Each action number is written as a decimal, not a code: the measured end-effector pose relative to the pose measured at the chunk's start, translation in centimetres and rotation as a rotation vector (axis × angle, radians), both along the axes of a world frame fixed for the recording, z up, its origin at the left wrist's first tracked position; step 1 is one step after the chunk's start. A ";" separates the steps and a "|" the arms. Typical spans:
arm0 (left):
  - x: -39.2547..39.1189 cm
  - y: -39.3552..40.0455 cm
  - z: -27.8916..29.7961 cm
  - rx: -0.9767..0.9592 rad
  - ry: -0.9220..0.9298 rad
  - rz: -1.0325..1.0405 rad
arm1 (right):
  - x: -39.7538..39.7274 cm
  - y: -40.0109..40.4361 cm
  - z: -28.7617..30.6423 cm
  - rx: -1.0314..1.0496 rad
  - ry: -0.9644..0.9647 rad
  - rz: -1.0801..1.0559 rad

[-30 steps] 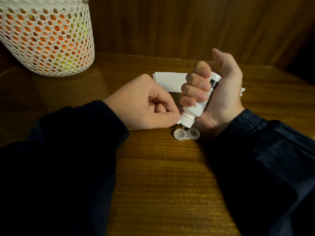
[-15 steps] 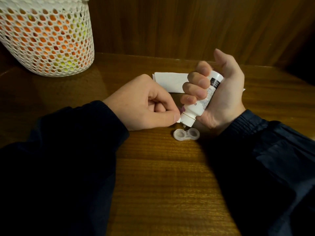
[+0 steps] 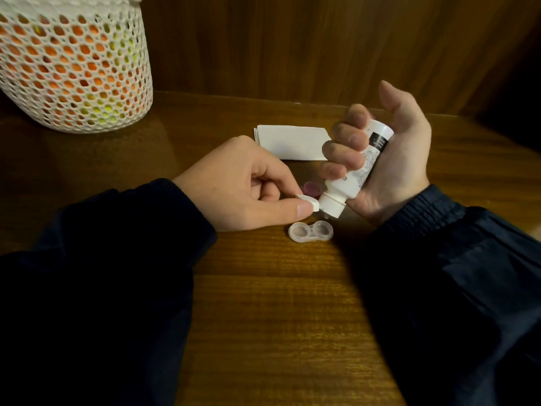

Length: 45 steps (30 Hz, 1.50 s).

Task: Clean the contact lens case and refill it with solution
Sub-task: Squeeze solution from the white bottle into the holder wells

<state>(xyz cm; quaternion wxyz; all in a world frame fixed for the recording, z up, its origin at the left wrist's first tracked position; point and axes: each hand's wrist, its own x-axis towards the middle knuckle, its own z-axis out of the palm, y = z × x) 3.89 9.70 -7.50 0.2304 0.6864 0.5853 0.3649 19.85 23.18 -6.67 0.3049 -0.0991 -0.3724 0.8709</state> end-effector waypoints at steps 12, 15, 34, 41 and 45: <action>0.1 0.1 -0.3 -0.005 0.021 -0.002 | -0.1 0.2 -0.2 0.027 -0.037 0.025; 0.1 0.1 -0.3 -0.009 0.031 0.002 | -0.1 0.1 -0.2 0.038 -0.048 0.021; 0.2 0.2 -0.3 -0.008 0.030 0.001 | 0.0 -0.2 0.0 0.052 -0.054 -0.027; 0.2 0.2 -0.2 -0.011 0.029 0.001 | 0.0 -0.1 0.0 0.058 -0.045 -0.023; 0.2 0.2 -0.2 -0.012 0.033 -0.005 | 0.0 0.0 0.0 0.063 -0.043 -0.019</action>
